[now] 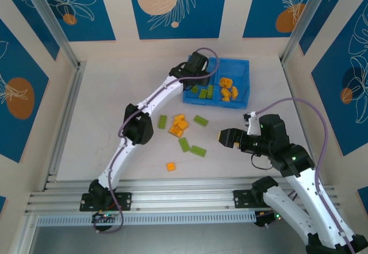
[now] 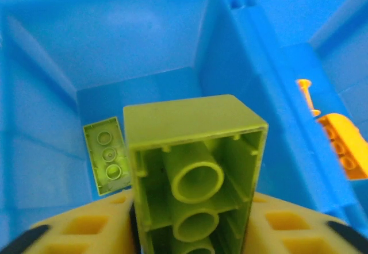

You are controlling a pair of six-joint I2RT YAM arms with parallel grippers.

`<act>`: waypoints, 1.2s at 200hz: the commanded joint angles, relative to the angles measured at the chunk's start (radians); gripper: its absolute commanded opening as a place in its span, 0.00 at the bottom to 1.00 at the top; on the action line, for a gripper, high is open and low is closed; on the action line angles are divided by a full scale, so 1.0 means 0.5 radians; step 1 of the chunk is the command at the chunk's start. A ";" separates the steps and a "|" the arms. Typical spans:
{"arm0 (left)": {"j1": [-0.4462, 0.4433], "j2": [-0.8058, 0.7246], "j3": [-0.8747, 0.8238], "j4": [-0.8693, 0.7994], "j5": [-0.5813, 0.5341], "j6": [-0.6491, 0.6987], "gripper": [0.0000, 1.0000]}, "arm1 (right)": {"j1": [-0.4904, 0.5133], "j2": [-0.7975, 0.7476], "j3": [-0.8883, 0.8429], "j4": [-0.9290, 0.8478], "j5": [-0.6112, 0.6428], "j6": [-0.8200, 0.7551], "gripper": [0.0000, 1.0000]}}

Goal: Sort the legos into containers by color

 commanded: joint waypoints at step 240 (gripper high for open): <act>-0.577 -4.026 -3.513 -0.260 -0.424 -0.240 0.92 | 1.079 1.677 0.391 0.724 0.778 -0.435 0.81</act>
